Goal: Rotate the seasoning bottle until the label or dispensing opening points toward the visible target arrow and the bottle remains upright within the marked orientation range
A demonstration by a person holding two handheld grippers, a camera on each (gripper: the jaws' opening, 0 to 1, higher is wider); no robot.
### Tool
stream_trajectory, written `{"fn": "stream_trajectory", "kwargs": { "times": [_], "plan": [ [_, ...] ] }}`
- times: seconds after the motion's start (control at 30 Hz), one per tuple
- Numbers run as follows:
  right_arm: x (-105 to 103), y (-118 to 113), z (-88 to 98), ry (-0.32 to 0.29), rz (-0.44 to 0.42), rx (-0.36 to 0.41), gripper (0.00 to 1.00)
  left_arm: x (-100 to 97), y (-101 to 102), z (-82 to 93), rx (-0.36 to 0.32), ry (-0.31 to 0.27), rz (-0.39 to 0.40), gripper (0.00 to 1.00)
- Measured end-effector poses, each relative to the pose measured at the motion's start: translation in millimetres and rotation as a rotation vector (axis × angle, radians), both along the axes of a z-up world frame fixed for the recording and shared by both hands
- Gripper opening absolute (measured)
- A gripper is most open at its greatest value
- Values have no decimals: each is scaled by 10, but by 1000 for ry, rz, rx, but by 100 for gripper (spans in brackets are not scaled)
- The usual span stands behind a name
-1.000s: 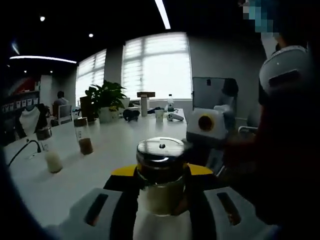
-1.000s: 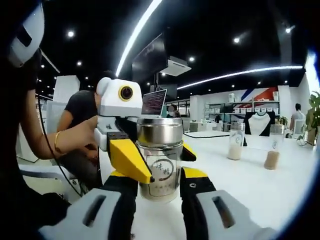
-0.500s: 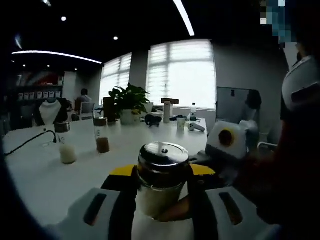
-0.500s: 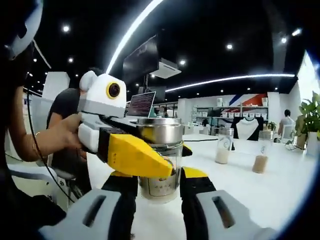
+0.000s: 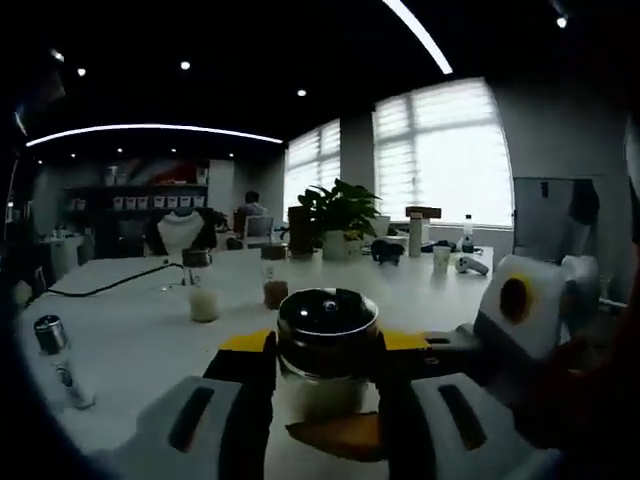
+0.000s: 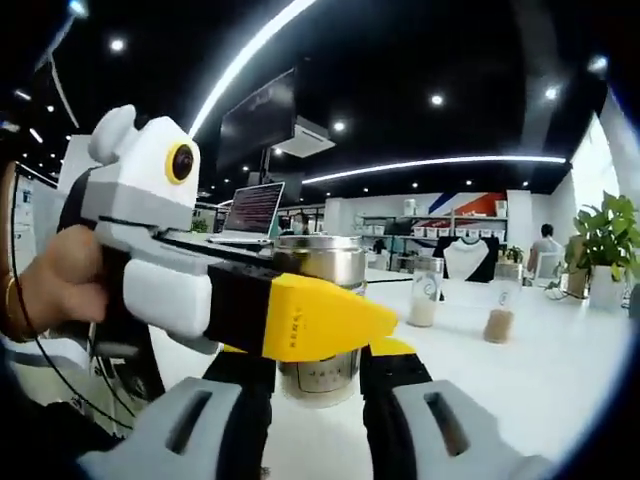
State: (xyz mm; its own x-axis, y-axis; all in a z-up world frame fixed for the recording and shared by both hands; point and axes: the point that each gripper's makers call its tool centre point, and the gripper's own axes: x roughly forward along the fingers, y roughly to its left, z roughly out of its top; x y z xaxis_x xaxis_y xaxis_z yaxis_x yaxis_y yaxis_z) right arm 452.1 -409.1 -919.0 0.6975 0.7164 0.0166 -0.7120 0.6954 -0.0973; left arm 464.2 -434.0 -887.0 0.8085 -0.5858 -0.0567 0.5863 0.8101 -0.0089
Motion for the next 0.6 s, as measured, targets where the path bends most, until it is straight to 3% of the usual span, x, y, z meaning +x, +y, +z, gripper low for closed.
{"fn": "stream_trajectory", "kwargs": {
  "times": [0.13, 0.33, 0.6],
  "plan": [
    [25, 3, -34, 19, -18, 18, 31, -15, 26, 6, 1, -16, 64, 39],
    [7, 31, -51, 20, -24, 28, 31, 4, 57, 39, -62, 0, 95, 39],
    [-9, 59, -74, 39, -12, 43, 31, 11, 87, 13, -68, -12, 125, 39]
  ]
}}
